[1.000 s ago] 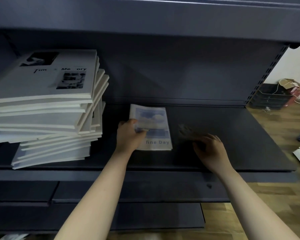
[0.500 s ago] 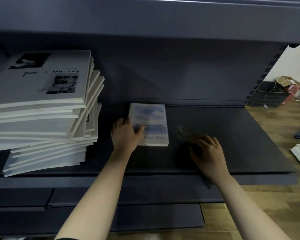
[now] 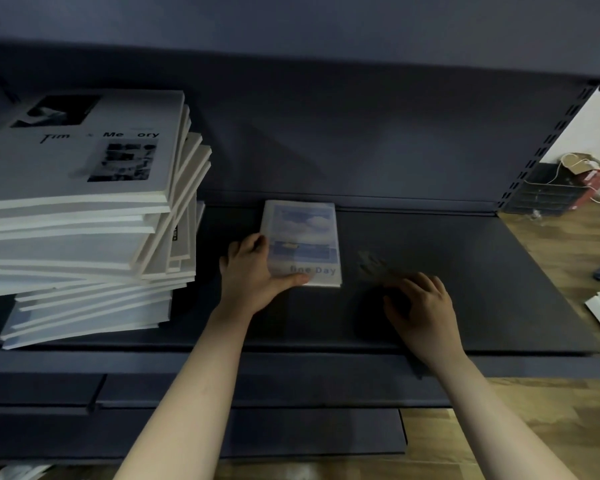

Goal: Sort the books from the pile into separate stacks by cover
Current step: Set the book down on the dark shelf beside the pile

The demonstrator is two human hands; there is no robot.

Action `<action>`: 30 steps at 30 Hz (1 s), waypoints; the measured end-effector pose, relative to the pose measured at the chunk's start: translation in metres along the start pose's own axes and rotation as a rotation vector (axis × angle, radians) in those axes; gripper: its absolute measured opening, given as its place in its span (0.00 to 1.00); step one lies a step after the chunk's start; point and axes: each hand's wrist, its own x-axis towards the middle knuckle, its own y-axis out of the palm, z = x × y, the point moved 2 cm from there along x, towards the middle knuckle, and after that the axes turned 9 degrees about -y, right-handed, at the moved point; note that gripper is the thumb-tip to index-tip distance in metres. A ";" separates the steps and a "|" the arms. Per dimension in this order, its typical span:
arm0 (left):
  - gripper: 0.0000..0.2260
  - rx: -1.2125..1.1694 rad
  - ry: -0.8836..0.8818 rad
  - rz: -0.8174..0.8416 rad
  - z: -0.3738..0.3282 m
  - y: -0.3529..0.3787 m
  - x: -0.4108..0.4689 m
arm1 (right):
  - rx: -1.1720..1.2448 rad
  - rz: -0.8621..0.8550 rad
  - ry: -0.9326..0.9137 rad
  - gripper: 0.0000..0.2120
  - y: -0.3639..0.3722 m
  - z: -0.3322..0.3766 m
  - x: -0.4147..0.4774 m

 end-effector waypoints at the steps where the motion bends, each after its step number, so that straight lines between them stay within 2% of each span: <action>1: 0.45 0.005 -0.003 0.004 -0.001 -0.001 0.002 | 0.000 -0.003 -0.001 0.10 0.000 0.000 0.000; 6: 0.44 0.028 -0.018 0.003 -0.005 -0.002 0.005 | 0.005 -0.011 0.001 0.11 0.000 0.001 0.000; 18: 0.45 0.083 -0.035 -0.019 -0.007 -0.004 -0.002 | 0.016 -0.012 0.009 0.08 -0.003 0.003 -0.001; 21: 0.37 0.046 -0.021 -0.039 -0.008 -0.006 -0.011 | 0.031 -0.002 0.013 0.08 -0.004 0.003 -0.002; 28: 0.19 -0.193 0.087 -0.222 -0.023 -0.036 -0.054 | 0.193 0.047 0.004 0.08 -0.020 0.006 0.008; 30: 0.17 -0.232 0.128 -0.279 -0.030 -0.052 -0.065 | 0.234 0.025 -0.028 0.09 -0.030 0.015 0.016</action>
